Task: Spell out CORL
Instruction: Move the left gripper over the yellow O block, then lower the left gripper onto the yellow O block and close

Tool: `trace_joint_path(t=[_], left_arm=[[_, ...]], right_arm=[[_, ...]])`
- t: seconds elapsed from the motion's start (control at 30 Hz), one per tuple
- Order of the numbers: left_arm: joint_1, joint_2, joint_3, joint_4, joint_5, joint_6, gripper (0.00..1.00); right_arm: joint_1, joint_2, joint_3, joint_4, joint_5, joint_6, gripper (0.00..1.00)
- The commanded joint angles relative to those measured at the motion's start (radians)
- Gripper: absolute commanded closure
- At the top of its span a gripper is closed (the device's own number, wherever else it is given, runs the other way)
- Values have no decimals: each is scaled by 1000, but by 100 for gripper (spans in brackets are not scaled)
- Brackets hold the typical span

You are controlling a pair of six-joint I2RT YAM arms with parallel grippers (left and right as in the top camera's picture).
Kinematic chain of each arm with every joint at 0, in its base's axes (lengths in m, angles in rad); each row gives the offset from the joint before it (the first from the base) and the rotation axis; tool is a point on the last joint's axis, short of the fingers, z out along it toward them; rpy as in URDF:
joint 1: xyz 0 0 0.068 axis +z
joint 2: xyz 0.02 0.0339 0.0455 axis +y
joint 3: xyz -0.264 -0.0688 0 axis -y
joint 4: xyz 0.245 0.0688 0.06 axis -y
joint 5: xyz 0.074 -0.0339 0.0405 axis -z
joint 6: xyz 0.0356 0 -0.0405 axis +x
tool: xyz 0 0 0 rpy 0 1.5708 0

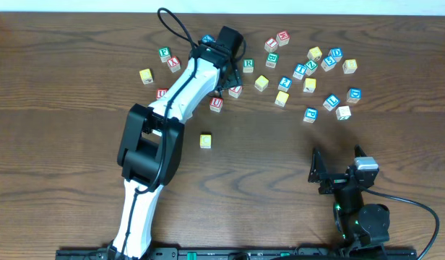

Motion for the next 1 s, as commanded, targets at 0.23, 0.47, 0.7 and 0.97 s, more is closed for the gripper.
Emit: trace_joint_path(t=[0.23,0.47,0.7,0.97], left_arm=[[11,33,21,0,-11,-16,11],[11,33,21,16,-11,-9,11],[12,34,20,29,-11,-9,15],[12,34,7,29,-11,-13,15]], right_arm=[[-13,-5,-1,-4,-2,11,1],[-13,-5,-1,-4,-2,11,1],[-13,-5,-1,-4,-2,11,1],[-13,-5,-1,-4,-2,11,1]])
